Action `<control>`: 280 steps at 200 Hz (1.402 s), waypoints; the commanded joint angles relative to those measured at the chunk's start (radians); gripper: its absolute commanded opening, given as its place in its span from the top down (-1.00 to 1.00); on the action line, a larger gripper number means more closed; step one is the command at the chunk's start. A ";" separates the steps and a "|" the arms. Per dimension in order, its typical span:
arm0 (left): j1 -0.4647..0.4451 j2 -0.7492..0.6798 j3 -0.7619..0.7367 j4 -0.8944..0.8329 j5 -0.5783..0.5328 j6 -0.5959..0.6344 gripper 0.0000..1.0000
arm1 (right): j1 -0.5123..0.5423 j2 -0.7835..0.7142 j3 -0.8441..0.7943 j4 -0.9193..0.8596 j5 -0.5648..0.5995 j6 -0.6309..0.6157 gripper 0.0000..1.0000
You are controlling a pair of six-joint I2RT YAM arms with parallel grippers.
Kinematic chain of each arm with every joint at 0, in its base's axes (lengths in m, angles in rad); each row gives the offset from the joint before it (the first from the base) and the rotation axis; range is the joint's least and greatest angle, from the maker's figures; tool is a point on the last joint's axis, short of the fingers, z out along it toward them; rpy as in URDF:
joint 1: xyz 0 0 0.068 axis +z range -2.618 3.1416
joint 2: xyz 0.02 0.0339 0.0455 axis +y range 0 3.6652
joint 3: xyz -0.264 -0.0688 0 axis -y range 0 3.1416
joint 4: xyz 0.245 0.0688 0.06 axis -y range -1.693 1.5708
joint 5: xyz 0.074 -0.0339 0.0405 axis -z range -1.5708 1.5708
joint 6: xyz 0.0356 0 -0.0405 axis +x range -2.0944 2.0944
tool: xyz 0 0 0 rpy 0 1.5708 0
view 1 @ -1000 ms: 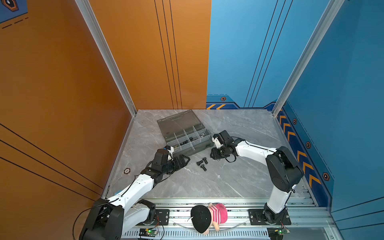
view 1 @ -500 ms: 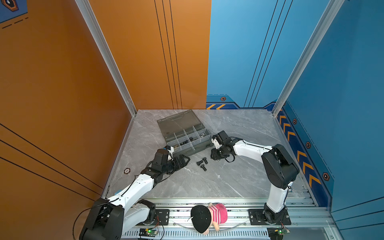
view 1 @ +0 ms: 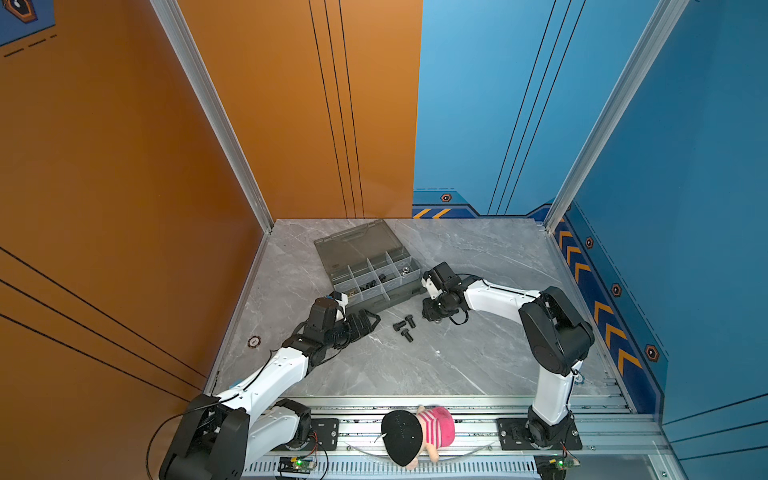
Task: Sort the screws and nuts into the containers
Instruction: 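Close the right gripper on the silver hex nut, then lift the silver hex nut and carry it over the box compartments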
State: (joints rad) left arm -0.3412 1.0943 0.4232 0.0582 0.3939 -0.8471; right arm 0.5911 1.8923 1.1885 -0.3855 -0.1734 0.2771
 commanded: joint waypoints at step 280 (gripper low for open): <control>-0.022 -0.014 0.025 0.053 0.007 -0.044 -0.95 | -0.101 0.170 0.526 0.065 -0.091 -0.078 0.99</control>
State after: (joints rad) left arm -0.3489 1.0859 0.4232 0.0944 0.3939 -0.8845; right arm 0.4961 1.9965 1.6474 -0.3344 -0.2867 0.1871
